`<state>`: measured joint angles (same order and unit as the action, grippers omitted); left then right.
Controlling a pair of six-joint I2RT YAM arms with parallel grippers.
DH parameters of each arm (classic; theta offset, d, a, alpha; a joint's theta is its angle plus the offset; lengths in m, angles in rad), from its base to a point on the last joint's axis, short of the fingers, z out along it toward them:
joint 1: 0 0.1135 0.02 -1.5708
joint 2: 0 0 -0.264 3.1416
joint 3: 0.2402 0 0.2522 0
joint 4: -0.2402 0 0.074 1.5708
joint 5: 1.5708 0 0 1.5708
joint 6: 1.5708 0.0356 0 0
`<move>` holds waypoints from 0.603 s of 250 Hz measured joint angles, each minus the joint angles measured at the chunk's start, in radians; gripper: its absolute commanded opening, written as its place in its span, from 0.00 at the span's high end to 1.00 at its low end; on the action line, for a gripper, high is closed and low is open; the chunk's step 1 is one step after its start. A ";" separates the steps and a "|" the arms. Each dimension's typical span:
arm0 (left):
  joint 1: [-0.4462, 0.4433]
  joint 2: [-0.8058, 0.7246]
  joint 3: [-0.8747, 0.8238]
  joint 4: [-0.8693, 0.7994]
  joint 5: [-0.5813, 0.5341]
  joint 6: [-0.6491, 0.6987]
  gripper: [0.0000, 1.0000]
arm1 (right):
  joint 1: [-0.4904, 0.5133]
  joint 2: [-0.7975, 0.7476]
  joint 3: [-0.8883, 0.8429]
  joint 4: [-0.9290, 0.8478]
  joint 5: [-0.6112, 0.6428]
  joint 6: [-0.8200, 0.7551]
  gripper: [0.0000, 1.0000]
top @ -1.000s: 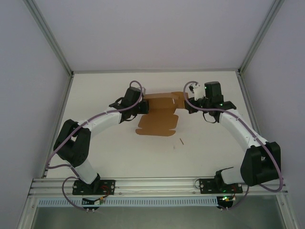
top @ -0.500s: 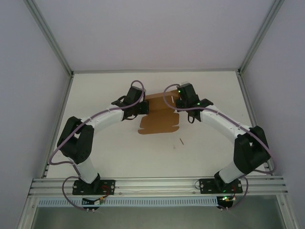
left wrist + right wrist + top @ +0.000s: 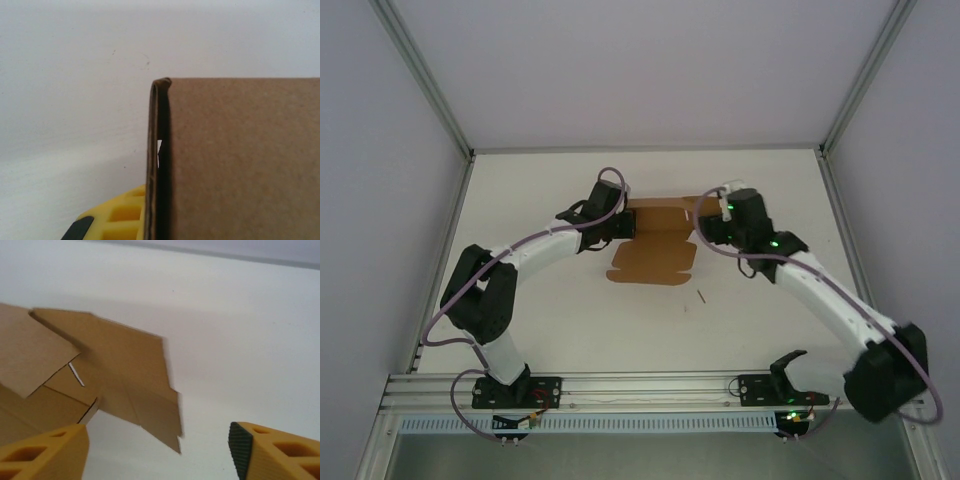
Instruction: Assemble paper box
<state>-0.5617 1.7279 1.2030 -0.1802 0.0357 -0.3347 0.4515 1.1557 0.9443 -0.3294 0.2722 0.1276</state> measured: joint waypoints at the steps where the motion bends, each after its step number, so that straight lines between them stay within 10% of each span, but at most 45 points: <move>1: 0.000 0.000 0.000 0.000 0.000 0.000 1.00 | -0.007 -0.010 -0.004 0.002 -0.009 -0.002 0.20; 55: 0.000 -0.001 -0.006 0.011 0.005 0.019 1.00 | -0.235 -0.175 -0.051 0.037 -0.182 0.048 0.19; 151: 0.002 -0.023 -0.031 0.051 0.005 0.045 1.00 | -0.288 0.143 0.089 -0.026 -0.440 0.021 0.18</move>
<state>-0.5594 1.7050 1.1725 -0.1287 0.0406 -0.2901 0.1638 1.2987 1.0336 -0.3557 -0.1680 0.1486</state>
